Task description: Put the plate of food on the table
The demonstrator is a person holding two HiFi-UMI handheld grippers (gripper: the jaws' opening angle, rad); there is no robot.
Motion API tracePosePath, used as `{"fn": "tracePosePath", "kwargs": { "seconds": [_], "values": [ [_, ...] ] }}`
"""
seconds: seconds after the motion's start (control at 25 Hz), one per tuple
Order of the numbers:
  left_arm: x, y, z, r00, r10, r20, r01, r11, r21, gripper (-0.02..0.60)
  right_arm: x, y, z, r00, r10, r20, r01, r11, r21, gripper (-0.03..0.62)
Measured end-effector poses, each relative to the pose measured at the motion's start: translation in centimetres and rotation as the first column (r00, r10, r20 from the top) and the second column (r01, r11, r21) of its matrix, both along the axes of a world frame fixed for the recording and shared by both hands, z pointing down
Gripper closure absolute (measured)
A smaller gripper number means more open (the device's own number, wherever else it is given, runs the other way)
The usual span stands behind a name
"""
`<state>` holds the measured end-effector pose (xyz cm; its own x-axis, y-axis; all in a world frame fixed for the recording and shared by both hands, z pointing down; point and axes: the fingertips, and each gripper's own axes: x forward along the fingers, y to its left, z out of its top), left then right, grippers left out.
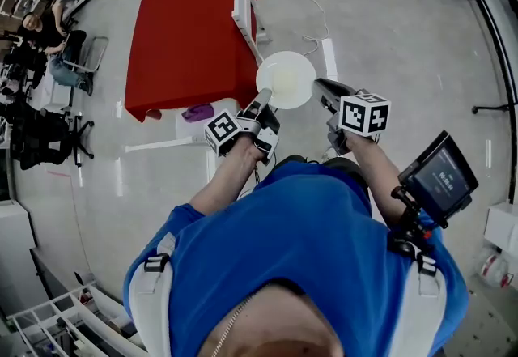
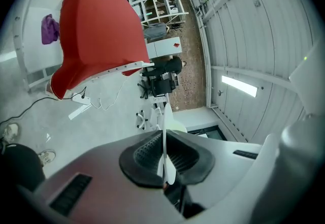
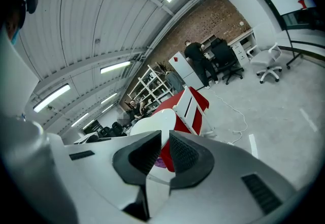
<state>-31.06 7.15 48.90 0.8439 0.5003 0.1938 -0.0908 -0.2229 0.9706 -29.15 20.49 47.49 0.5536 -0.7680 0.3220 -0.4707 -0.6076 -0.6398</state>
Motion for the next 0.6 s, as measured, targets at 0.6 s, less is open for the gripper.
{"fn": "tracePosePath", "kwargs": {
  "seconds": [0.6],
  "values": [
    [-0.59, -0.65, 0.03, 1.000, -0.022, -0.003, 0.022, 1.000, -0.004, 0.566, -0.15, -0.74, -0.11, 1.000, -0.008, -0.015, 0.007, 1.000, -0.025, 0.572]
  ]
}}
